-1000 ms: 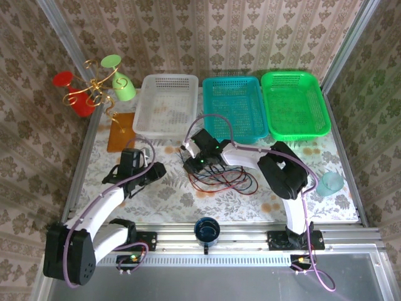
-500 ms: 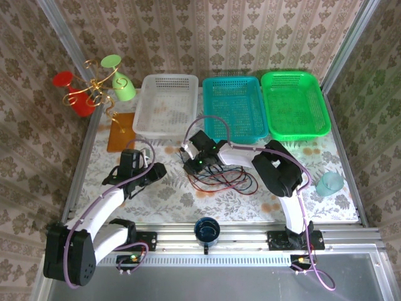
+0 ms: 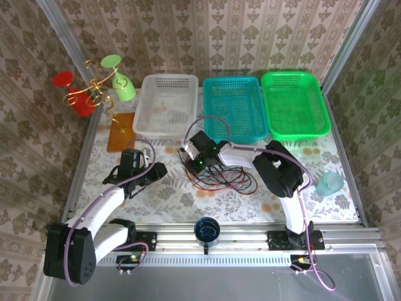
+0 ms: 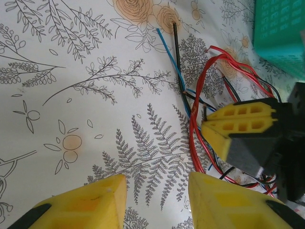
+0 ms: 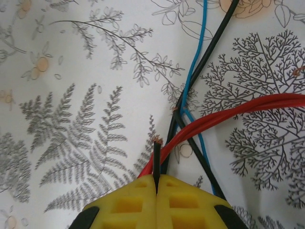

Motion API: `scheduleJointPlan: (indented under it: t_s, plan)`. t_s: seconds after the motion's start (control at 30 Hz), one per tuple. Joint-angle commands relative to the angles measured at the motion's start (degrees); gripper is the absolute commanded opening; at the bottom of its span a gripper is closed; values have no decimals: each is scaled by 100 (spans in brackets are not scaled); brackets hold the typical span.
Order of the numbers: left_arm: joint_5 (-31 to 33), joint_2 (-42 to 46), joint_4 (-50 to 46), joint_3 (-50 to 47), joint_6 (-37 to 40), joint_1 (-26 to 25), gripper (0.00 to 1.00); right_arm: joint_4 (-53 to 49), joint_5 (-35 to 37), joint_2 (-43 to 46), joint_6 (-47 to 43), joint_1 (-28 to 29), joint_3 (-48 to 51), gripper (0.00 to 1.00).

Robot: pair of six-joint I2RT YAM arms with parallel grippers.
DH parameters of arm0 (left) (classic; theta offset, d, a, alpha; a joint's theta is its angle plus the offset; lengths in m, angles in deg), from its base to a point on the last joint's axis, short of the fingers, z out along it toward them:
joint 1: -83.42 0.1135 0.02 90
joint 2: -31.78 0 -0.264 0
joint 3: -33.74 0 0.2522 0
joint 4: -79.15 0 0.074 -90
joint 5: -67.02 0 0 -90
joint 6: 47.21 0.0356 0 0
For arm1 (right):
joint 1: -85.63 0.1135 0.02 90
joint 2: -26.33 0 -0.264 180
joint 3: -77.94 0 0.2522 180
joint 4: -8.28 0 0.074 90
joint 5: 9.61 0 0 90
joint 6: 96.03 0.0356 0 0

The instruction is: Untangle the cables

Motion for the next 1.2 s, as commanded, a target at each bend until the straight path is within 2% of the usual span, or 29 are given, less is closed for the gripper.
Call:
scheduleJointPlan:
  t_s: [0.0,0.27,0.4,0.57,0.9,1.17]
  plan:
    - [-127,-115,219,91,-149,-150,41,38,-31,641,14,5,231,0]
    - [-311,-287,581,576,-283,-541,44,828,-390,1788,497,-295,1050,0]
    - [-566,-225,953,917,-433,-609,46,1127,-525,2298,731,-502,1183,0]
    - [-710,-186,912,1571,-349,-718,48,1745,-700,2872,1001,-700,1277,0]
    - [-730,-73,481,2835,673,-746,47,2511,-803,3620,1429,-866,951,0]
    - [-1086,-329,624,3700,1186,-760,48,2758,-425,3851,1598,-905,463,0]
